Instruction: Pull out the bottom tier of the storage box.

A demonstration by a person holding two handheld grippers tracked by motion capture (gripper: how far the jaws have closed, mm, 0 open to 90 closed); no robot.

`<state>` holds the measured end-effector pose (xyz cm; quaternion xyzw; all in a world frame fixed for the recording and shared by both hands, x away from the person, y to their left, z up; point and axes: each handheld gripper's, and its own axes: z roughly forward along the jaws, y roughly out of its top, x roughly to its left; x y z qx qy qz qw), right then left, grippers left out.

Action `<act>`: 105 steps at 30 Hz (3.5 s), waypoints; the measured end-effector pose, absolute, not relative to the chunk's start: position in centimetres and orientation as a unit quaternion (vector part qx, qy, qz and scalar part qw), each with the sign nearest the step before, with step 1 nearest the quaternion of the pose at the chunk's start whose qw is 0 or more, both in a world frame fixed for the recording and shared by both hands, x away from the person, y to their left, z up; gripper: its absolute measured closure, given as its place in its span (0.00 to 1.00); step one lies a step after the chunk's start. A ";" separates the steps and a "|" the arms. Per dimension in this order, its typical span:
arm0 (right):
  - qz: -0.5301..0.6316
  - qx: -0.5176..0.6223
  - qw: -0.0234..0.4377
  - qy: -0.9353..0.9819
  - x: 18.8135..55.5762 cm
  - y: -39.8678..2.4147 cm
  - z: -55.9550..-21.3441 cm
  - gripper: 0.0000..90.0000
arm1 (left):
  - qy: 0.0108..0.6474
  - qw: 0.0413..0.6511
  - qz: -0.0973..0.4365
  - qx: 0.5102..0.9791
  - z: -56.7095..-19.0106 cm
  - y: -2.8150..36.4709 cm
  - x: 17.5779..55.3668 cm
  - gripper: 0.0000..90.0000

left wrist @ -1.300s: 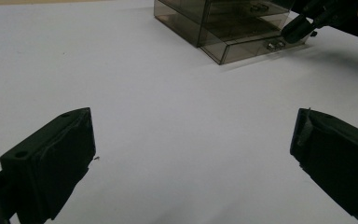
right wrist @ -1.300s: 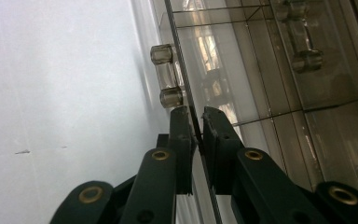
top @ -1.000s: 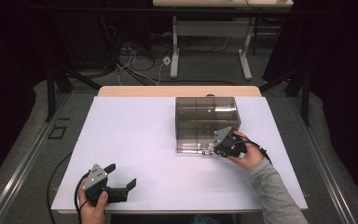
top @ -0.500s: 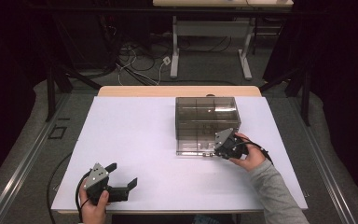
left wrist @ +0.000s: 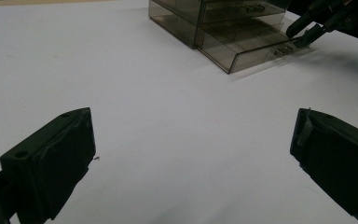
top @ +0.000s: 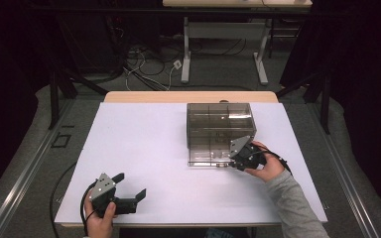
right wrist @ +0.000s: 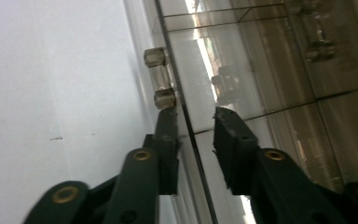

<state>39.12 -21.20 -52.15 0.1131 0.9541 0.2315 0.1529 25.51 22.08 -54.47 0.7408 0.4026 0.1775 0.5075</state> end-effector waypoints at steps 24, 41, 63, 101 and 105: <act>0.282 0.218 0.205 0.912 38.0 -23.0 -50.2 0.52 | 0.397 0.517 0.164 0.741 -54.4 21.7 26.3 0.00; 0.358 0.301 0.236 0.852 36.6 -23.3 -50.1 0.43 | 0.391 0.515 0.163 0.745 -54.4 21.3 26.5 0.00; 0.379 0.410 0.256 0.789 36.7 -26.3 -49.7 0.40 | 0.390 0.515 0.162 0.746 -54.4 21.2 26.6 0.00; 0.382 0.520 0.253 0.721 37.6 -32.0 -51.2 0.48 | 0.393 0.523 0.157 0.740 -54.4 21.8 26.6 0.00; 0.360 0.538 0.254 0.719 37.6 -32.2 -51.7 0.48 | 0.391 0.520 0.159 0.742 -54.4 21.6 26.6 0.00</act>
